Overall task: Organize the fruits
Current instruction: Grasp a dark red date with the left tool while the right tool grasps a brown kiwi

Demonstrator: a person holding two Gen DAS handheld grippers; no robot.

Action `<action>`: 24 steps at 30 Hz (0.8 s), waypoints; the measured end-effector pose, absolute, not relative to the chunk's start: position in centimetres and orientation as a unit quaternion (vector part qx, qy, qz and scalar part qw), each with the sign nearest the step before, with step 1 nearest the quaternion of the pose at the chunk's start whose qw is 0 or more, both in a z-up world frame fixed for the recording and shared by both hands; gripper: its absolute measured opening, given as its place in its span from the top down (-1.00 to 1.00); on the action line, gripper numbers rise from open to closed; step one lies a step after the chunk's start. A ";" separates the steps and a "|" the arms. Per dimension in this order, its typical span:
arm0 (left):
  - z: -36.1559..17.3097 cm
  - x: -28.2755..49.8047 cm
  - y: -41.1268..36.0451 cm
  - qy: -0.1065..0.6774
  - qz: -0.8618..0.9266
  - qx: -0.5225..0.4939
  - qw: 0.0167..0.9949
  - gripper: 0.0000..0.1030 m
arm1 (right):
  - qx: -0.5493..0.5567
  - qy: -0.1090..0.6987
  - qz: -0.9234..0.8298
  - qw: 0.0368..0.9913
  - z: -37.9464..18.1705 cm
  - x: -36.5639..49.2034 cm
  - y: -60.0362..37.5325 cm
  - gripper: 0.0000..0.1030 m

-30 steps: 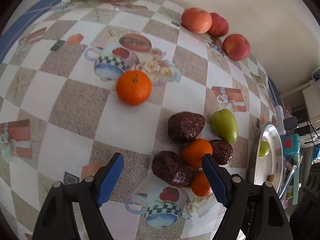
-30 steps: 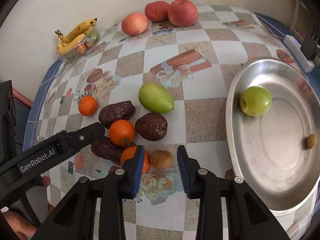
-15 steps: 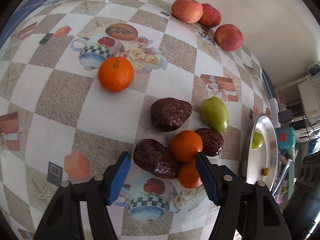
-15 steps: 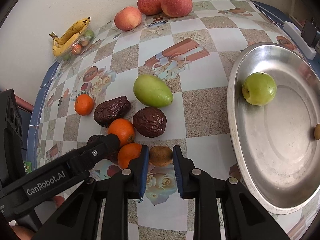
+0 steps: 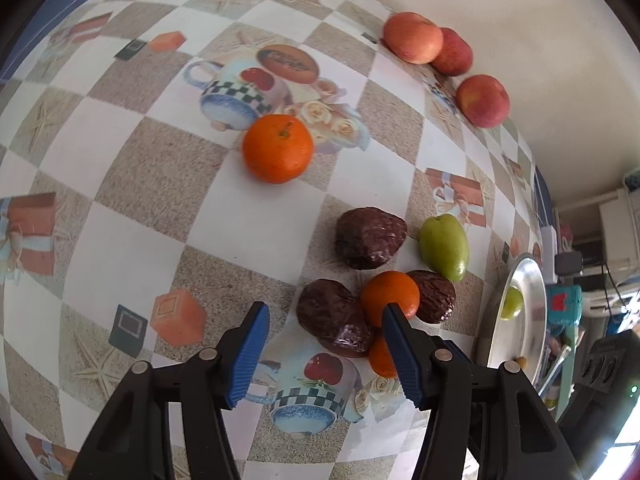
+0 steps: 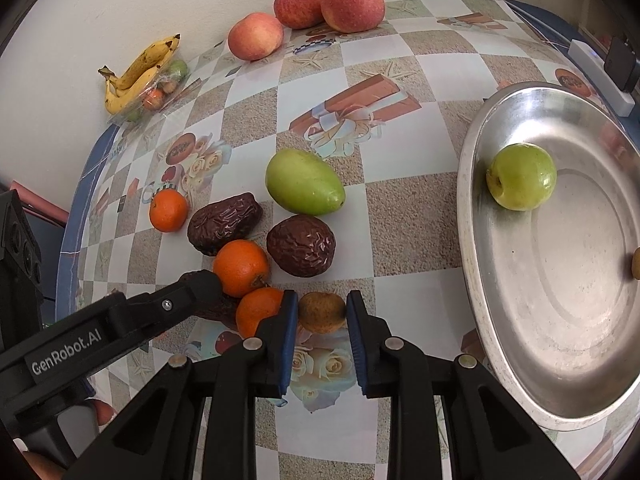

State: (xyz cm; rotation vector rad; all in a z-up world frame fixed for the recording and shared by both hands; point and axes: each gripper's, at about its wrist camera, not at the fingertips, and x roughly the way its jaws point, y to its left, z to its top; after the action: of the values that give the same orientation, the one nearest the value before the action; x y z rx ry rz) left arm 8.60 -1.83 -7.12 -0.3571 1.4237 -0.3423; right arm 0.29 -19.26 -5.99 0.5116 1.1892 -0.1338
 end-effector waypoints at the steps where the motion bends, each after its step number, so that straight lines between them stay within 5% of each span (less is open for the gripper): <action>1: -7.3 8.6 -1.7 0.648 -0.154 -0.165 0.727 -0.19 | 0.237 0.554 -0.062 0.796 -6.0 0.3 -19.2 0.49; 11: -7.3 8.3 -2.3 0.648 -0.168 -0.172 0.723 0.27 | 0.235 0.556 -0.064 0.795 -6.0 0.4 -19.1 0.49; 24: -7.6 8.3 -1.9 0.648 -0.163 -0.186 0.720 0.29 | 0.237 0.557 -0.069 0.793 -6.1 0.5 -19.1 0.49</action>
State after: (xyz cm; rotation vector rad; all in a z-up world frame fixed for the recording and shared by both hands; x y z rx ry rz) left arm 8.33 -1.95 -7.57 -0.4118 1.4328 -0.3608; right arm 0.46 -19.13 -6.08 0.5105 1.1980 -0.1490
